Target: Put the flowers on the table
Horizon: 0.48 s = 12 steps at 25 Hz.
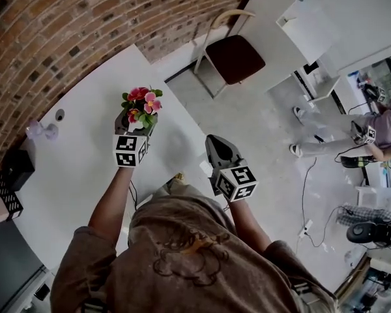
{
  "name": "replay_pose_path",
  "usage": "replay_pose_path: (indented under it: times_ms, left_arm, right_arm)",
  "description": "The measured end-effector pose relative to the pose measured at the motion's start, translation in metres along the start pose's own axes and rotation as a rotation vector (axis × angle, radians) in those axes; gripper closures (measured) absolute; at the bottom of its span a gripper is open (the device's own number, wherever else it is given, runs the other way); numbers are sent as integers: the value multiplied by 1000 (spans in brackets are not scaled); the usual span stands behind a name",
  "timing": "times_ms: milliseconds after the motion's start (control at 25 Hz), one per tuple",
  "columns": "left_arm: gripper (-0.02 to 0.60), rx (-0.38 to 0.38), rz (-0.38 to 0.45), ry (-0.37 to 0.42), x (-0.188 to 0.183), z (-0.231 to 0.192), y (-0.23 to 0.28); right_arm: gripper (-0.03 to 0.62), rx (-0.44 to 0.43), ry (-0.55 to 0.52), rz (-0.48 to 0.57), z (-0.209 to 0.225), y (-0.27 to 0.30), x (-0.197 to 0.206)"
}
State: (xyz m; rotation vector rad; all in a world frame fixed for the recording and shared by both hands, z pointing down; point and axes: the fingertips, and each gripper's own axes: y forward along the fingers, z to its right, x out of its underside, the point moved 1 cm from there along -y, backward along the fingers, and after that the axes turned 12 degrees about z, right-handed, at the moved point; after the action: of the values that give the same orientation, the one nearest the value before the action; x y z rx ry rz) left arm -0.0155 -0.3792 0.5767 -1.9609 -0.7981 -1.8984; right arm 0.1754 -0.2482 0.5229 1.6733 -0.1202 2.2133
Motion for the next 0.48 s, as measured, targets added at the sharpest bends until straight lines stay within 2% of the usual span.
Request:
replay_pose_path:
  times_ms: [120, 280, 480]
  left_arm:
    - [218, 10, -31, 5, 19, 4, 11]
    - [218, 36, -78, 33, 43, 9, 22]
    - [219, 34, -130, 41, 67, 8, 32]
  right_arm:
    - [590, 28, -18, -13, 11, -6, 0]
    - [590, 51, 13, -3, 18, -11, -1]
    - [589, 81, -7, -7, 26, -16, -2]
